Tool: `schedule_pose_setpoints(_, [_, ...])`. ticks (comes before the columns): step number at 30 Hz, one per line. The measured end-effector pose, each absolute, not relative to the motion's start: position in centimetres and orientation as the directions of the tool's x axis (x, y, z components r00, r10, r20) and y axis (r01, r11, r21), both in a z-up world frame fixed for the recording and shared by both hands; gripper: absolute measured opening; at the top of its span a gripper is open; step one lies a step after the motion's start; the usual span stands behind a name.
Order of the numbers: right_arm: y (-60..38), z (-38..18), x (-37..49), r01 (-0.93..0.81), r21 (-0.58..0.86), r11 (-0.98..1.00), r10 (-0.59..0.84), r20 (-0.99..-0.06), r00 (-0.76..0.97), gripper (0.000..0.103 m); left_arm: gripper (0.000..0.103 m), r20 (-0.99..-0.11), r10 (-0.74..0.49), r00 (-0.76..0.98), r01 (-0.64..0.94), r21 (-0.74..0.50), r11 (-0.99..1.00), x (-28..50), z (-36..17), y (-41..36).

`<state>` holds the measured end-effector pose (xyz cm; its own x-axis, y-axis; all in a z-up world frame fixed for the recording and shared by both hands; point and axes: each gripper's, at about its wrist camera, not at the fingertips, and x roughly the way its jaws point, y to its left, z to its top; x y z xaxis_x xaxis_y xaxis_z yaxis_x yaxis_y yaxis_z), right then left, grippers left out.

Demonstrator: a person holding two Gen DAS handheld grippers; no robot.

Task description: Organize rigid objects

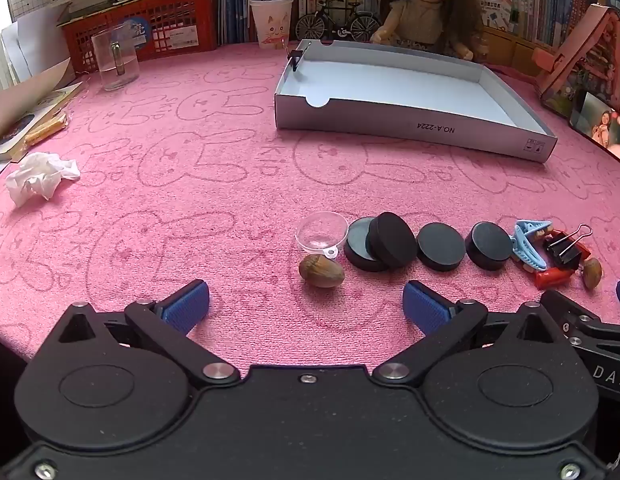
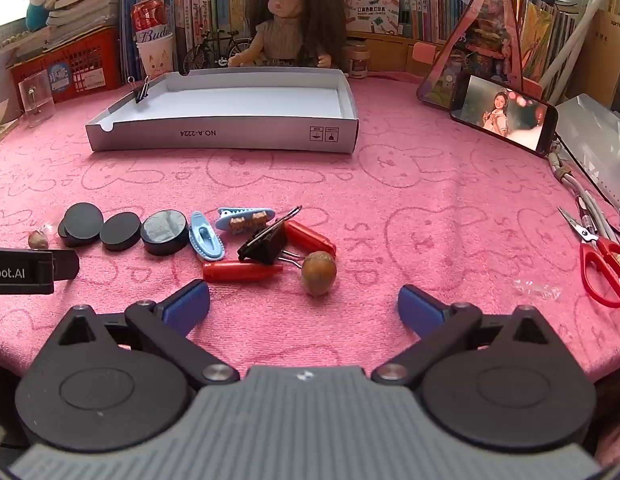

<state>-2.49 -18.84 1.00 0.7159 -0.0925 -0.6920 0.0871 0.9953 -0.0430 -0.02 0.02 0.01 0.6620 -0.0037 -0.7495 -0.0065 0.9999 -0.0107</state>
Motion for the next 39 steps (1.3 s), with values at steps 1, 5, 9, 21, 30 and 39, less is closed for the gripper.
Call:
schedule_pose_setpoints(1, [-18.8, 1.0, -2.5, 0.086, -0.043, 0.995, -0.092, -0.692, 0.716, 0.103, 0.103, -0.749, 0.001, 0.662, -0.006, -0.004, 1.0, 0.0, 0.0, 0.0])
schedule_pose_setpoints(5, [-18.8, 1.0, -2.5, 0.088, -0.041, 0.995, -0.091, -0.693, 0.715, 0.103, 0.103, -0.751, 0.003, 0.66, -0.008, -0.002, 1.0, 0.0, 0.0, 0.0])
schedule_pose_setpoints(9, [-18.8, 1.0, -2.5, 0.087, -0.041, 0.995, -0.091, -0.693, 0.715, 0.103, 0.103, -0.751, 0.001, 0.66, -0.005, -0.003, 1.0, -0.1, 0.0, 0.1])
schedule_pose_setpoints(21, [-18.8, 1.0, -2.6, 0.088, -0.04, 0.995, -0.091, -0.694, 0.714, 0.103, 0.103, -0.753, 0.008, 0.658, -0.009, 0.003, 1.0, 0.0, 0.0, 0.5])
schedule_pose_setpoints(30, [-18.8, 1.0, -2.6, 0.088, -0.04, 0.995, -0.091, -0.694, 0.714, 0.103, 0.103, -0.753, 0.01, 0.658, -0.011, 0.003, 1.0, 0.0, 0.0, 0.4])
schedule_pose_setpoints(39, [-18.8, 1.0, -2.6, 0.088, -0.04, 0.995, -0.091, -0.694, 0.714, 0.103, 0.103, -0.753, 0.01, 0.658, -0.011, 0.004, 1.0, 0.0, 0.0, 0.4])
